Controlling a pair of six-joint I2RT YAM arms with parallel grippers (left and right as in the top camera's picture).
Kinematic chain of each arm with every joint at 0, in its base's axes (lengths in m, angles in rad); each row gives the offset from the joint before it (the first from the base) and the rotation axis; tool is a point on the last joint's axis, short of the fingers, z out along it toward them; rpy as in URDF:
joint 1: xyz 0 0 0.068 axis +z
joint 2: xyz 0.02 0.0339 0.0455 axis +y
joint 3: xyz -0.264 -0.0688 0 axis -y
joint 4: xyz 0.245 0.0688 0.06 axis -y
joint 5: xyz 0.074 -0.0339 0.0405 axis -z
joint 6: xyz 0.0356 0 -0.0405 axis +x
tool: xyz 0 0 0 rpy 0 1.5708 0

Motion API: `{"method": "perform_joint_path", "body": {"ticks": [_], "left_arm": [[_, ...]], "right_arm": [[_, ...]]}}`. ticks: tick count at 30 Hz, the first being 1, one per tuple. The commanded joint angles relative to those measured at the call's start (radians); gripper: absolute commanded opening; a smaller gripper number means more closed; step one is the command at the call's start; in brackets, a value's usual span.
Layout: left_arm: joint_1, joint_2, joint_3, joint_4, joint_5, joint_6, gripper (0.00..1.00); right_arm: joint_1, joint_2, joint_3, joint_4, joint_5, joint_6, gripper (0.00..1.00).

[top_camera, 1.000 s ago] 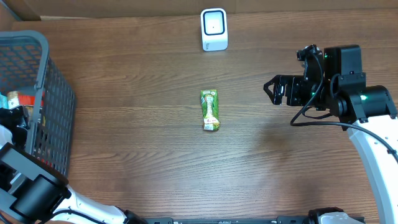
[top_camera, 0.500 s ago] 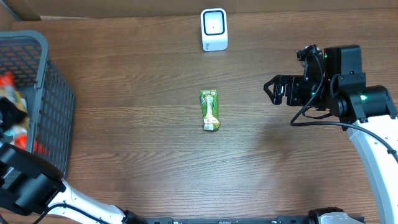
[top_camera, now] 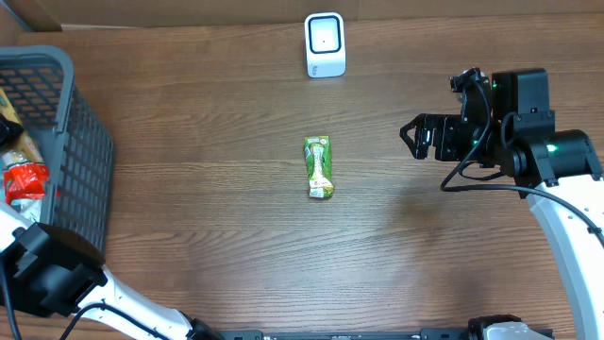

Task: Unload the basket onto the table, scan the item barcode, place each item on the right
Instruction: 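Return the left gripper to the basket and grasp the red-capped pasta pack, then place the red-capped pasta pack beside the green packet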

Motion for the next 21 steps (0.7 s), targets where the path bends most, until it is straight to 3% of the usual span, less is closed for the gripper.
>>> {"method": "perform_joint_path", "body": {"ticks": [1, 15, 21], "left_arm": [[-0.057, -0.093, 0.079, 0.022, 0.068, -0.002, 0.04], [-0.242, -0.343, 0.238, 0.009, -0.024, 0.001, 0.04], [-0.475, -0.346, 0.221, -0.156, 0.045, -0.009, 0.04]], "right_arm": [[0.006, 0.000, 0.024, 0.003, -0.006, -0.002, 1.00], [0.006, 0.000, 0.024, -0.001, -0.007, -0.001, 1.00], [0.006, 0.000, 0.024, 0.003, -0.007, -0.001, 1.00]]}}
